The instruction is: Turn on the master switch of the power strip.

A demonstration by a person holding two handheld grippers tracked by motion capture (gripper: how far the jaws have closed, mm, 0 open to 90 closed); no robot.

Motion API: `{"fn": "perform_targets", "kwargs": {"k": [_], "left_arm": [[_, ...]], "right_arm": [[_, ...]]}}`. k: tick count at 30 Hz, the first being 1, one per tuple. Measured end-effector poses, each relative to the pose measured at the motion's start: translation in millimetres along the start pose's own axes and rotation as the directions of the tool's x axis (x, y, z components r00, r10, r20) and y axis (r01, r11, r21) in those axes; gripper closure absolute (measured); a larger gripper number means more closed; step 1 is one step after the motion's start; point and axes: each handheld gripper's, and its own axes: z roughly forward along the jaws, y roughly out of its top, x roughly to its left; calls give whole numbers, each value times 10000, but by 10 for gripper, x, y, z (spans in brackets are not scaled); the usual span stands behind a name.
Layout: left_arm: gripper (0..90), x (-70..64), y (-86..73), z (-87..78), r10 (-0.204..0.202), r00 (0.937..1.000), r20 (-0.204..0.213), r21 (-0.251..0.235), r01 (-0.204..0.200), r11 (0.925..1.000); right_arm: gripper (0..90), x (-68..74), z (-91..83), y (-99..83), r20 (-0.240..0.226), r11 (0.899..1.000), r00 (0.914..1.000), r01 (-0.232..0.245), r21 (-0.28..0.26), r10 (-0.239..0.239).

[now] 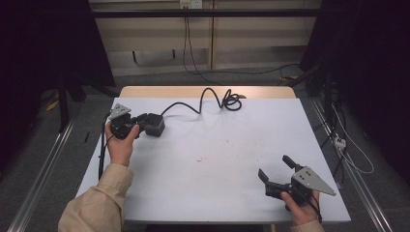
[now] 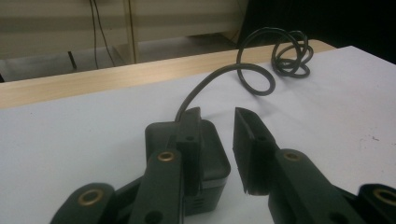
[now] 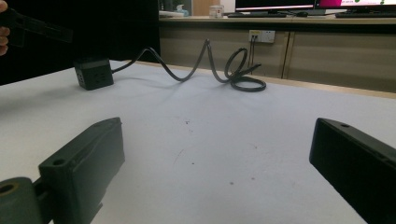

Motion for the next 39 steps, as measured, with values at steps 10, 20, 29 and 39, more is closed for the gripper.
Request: {"fn": "perform_targets", "kwargs": {"k": [10,20,29,39], "left_arm": [[789,42,-17,32,18,9998,-180,247,-13,9997],[841,37,21,83,109,9996,-247,453,-97,9989],[876,72,0,114,136,9992,-372,587,-114,9982],[900,49,-20,186,241,9992,-327,791,-214,9966]], "right_arm": [[32,8,-2,9,-55,10000,10000,8,-53,-9],[30,3,-2,10,-85,10000,10000,4,-78,-5],[30,-2,-3,13,-80,9999,10000,26,-114,-27],[30,-4,-2,11,-86,9999,10000,21,-119,-22]]}}
